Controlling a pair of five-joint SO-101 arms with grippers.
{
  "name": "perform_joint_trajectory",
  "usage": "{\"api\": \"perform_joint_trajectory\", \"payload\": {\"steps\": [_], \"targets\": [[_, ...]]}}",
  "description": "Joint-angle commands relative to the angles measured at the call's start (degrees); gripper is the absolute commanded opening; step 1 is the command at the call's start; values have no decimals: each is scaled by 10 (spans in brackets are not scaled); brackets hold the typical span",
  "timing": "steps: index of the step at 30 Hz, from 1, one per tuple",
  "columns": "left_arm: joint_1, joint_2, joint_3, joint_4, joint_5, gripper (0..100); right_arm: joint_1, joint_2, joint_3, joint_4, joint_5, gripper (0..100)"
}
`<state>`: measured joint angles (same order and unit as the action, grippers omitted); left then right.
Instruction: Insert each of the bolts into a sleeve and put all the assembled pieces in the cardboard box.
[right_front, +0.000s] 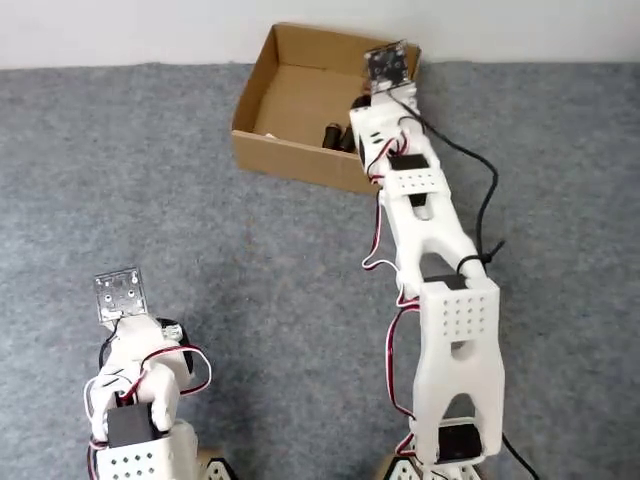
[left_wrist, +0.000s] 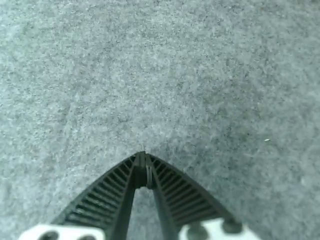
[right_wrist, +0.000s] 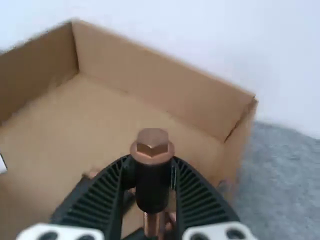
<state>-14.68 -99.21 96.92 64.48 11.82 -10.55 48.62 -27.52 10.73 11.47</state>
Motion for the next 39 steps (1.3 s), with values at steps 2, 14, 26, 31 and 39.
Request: {"api": "perform_joint_trajectory", "payload": {"steps": [2,14,26,31,39], "targets": [[-1,-5,-2,5,-4,6,-14,7,-41,-12,50,9],[-1,-5,-2,5,-4,6,-27,0,-43,53,49,203],[-1,-5,-2,5,-4,6,-24,-56,-40,85,47,188],[-1,-5,-2,5,-4,6,-28,-112,-41,189,-29,188],[-1,-5,-2,5,-4,6,-28,-192,-41,371,-135,187]]}}
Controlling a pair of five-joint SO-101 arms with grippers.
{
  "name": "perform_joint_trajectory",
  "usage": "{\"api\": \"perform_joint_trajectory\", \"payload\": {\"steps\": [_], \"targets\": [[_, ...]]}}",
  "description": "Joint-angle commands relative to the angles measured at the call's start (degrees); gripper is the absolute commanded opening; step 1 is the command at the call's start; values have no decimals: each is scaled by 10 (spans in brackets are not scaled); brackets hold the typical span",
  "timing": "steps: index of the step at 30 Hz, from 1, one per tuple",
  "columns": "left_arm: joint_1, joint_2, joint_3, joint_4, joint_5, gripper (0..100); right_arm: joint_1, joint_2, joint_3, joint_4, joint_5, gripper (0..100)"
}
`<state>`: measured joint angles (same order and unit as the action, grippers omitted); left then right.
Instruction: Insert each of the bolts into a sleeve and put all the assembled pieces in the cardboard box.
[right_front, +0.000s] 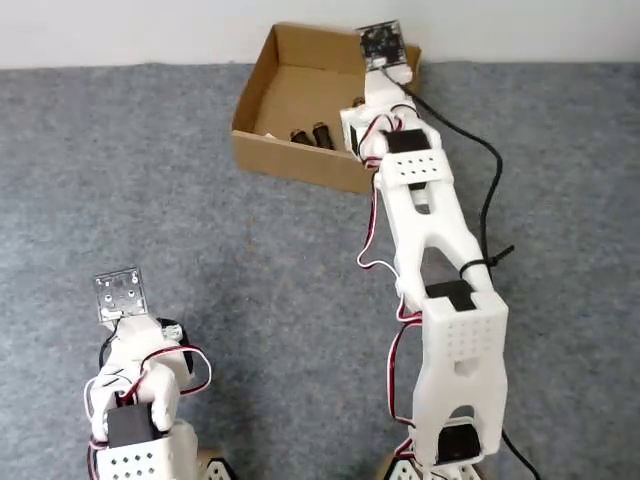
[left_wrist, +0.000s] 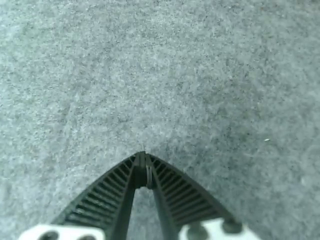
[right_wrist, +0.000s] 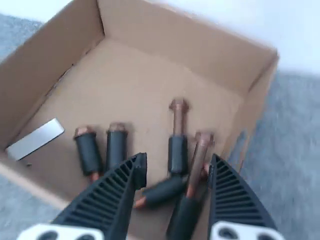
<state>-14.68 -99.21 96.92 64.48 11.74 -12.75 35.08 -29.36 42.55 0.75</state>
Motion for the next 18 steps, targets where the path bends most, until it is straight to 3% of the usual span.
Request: {"api": "perform_joint_trajectory", "payload": {"steps": [1,18], "targets": [[-1,-5,-2,5,-4,6,-6,-65,-23,70,-33,187],[-1,-5,-2,5,-4,6,-8,-220,-22,252,-60,187]]}}
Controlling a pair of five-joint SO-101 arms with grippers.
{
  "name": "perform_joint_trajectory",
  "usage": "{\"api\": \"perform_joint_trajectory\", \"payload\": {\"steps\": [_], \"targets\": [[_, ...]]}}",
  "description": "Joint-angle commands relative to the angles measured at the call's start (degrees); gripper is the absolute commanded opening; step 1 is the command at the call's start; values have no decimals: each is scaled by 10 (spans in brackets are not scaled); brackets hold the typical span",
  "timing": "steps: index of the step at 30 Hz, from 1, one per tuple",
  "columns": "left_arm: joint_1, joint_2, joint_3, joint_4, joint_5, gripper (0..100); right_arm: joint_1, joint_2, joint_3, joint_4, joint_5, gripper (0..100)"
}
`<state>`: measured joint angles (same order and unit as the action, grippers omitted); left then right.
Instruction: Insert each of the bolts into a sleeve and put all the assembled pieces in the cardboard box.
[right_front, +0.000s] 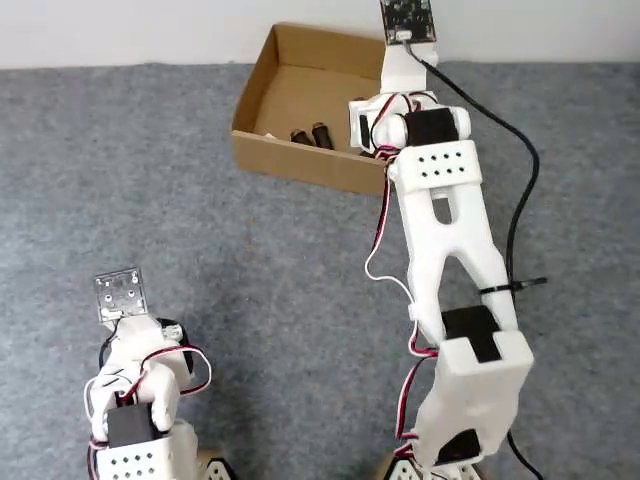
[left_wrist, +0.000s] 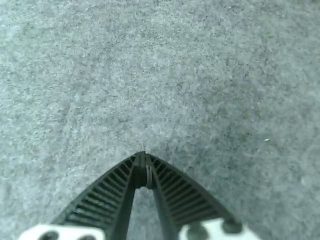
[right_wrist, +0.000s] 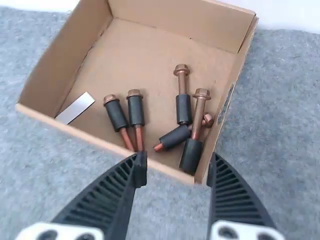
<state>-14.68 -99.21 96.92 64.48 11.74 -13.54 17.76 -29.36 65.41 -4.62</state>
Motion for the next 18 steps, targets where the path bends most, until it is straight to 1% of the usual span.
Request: {"api": "perform_joint_trajectory", "payload": {"steps": [1,9,13,18], "targets": [[-1,-5,-2,5,-4,6,1,-53,-22,34,-6,187],[-1,-5,-2,5,-4,6,5,-94,-21,118,-8,187],[-1,-5,-2,5,-4,6,20,-116,-20,147,-8,187],[-1,-5,-2,5,-4,6,55,-145,-20,191,-7,187]]}}
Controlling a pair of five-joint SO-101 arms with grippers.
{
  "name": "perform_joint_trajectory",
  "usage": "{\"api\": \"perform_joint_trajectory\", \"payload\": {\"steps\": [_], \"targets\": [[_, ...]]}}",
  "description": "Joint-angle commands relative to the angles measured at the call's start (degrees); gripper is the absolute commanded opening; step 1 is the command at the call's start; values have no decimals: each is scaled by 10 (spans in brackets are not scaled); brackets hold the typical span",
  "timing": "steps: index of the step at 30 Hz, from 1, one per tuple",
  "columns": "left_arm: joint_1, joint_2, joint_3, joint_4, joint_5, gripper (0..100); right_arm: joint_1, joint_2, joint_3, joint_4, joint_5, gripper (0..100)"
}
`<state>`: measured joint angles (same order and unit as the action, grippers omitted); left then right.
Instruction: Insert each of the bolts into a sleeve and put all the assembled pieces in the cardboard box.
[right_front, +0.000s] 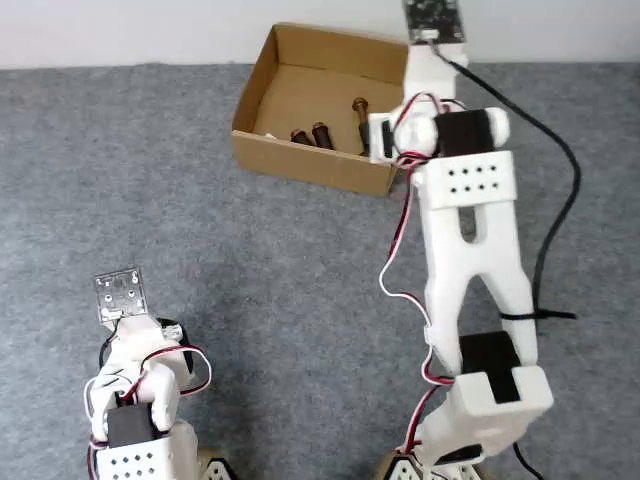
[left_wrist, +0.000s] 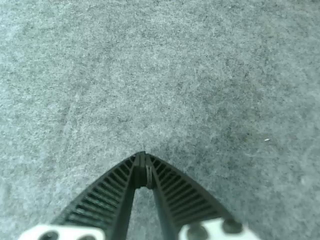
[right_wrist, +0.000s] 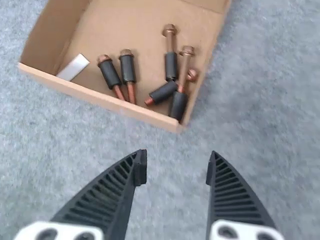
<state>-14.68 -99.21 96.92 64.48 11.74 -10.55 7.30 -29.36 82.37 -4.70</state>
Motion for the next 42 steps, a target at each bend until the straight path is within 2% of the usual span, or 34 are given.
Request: {"api": "perform_joint_trajectory", "payload": {"steps": [1,11,17,21,29,40,42], "targets": [[-1,-5,-2,5,-4,6,35,-45,-20,30,-6,187],[-1,-5,-2,5,-4,6,140,-101,-20,125,-4,187],[-1,-5,-2,5,-4,6,161,-168,-18,202,-3,187],[-1,-5,-2,5,-4,6,170,-232,25,204,-2,186],[-1,-5,-2,5,-4,6,173,-411,244,190,-2,186],[-1,-5,-2,5,-4,6,174,-764,582,73,31,184],[-1,-5,-2,5,-4,6,172,-826,631,58,31,141]]}}
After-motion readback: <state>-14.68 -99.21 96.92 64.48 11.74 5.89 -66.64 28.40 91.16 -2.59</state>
